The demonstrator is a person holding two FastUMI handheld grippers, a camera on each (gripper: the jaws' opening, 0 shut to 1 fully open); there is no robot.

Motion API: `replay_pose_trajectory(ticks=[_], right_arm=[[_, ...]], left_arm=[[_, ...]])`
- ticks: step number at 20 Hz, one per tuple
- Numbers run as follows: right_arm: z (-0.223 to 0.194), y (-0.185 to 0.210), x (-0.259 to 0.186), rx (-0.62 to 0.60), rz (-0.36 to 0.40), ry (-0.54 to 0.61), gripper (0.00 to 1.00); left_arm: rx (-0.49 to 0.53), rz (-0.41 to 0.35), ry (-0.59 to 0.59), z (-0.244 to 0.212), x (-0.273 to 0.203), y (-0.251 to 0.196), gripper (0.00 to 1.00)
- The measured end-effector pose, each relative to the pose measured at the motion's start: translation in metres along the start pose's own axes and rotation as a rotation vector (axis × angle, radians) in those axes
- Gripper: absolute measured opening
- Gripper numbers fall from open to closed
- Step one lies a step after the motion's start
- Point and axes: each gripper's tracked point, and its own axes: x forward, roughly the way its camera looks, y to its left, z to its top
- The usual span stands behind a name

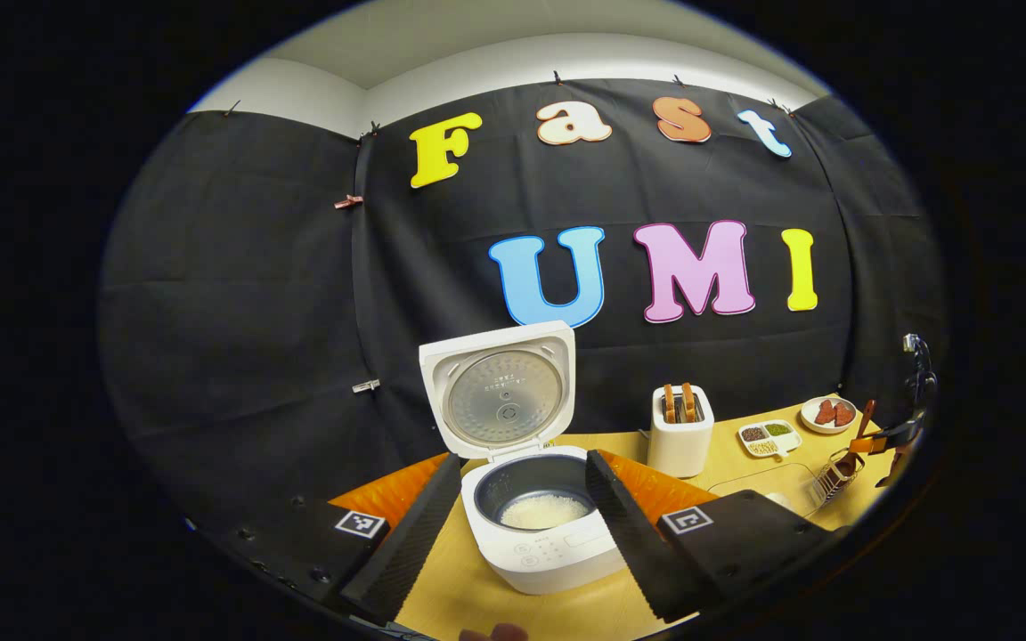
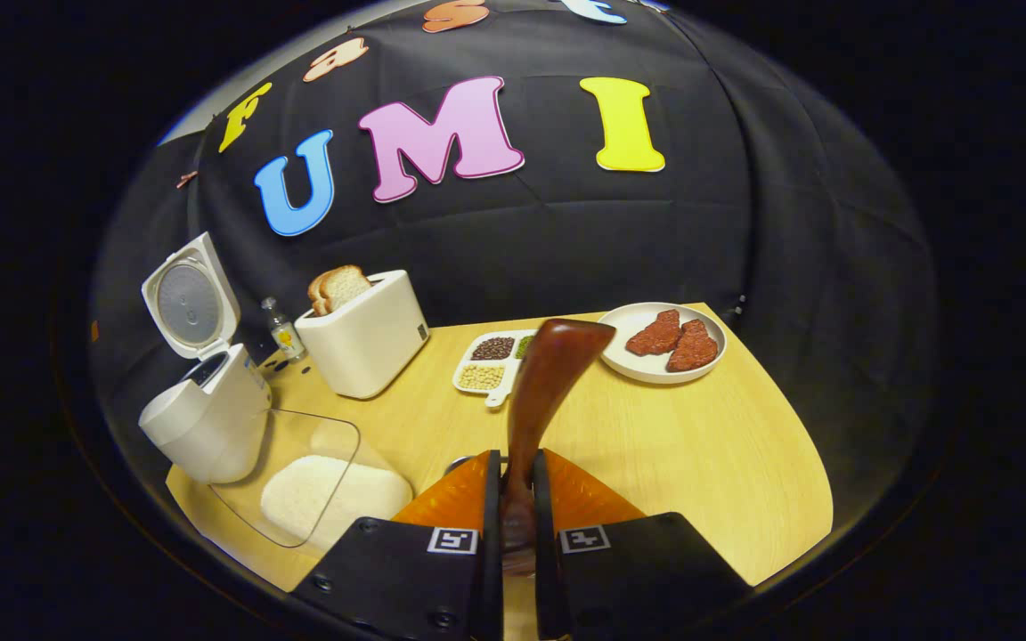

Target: Close the left gripper, press the button to open the rice cooker; take a wooden spoon from the chopstick holder with the right hand, scoop a spoonful of rice and pour it into the rice cooker, then put the wooden spoon back into the chopstick holder.

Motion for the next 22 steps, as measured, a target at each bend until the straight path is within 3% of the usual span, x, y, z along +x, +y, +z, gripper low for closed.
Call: replay_pose_trajectory(ticks=[2,7,11,17,22], right_arm=[[-0.005,0.002,-0.009,-0.005,0.0,-0.005,0.15],[-0.013,0.002,-0.023,0.008,-0.011,0.007,0.15],[-0.009,-0.007,-0.021,0.105,-0.053,0.008,0.11],[0.026,0.006,-0.048,0.124,-0.057,-0.084,0.08],[0.062,0.042,-0.069,0.039,-0.041,-0.146,0.08]], left_arm=[[0.001,-0.001,0.0,-0.001,0.0,0.002,0.97],[-0.009,-0.004,0.002,-0.006,-0.007,0.014,0.97],[-0.013,-0.003,-0.002,-0.006,-0.009,0.024,0.97],[-0.007,-0.023,-0.021,-0.006,-0.011,0.034,0.97],[0.002,-0.06,-0.043,-0.005,-0.005,0.042,0.97]])
